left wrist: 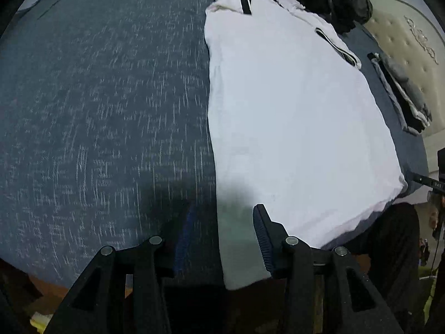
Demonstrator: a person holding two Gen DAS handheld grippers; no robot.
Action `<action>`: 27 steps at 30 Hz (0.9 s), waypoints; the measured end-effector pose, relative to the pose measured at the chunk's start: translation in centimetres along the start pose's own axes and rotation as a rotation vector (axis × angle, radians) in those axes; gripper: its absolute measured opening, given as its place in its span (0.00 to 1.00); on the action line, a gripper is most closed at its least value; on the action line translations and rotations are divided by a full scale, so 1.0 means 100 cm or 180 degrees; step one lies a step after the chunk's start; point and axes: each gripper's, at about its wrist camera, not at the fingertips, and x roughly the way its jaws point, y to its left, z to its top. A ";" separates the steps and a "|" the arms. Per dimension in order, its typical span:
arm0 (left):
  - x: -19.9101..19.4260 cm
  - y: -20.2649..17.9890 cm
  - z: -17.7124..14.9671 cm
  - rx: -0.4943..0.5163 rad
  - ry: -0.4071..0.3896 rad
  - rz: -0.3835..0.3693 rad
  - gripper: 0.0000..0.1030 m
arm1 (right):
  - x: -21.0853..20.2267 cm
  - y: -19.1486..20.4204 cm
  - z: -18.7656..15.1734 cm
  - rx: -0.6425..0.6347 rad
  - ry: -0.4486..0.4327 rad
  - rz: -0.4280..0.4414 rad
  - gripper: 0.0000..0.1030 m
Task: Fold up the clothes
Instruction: 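Grasp the shirt hem corners with both tools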
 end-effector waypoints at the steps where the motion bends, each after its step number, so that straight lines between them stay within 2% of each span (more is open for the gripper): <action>1: 0.001 0.000 -0.003 0.0002 0.0021 -0.0004 0.46 | 0.001 -0.002 -0.001 0.0003 0.0024 0.0001 0.50; 12: 0.007 0.001 -0.021 0.0029 0.0117 -0.0050 0.46 | 0.006 -0.014 -0.007 0.0047 0.0114 -0.0044 0.50; 24: 0.004 0.001 -0.039 0.0017 0.0125 -0.0160 0.46 | 0.012 -0.021 -0.013 0.0025 0.0145 0.0032 0.50; 27: 0.004 -0.001 -0.043 0.0031 0.0131 -0.0195 0.46 | 0.013 -0.019 -0.017 -0.0031 0.0147 0.0034 0.40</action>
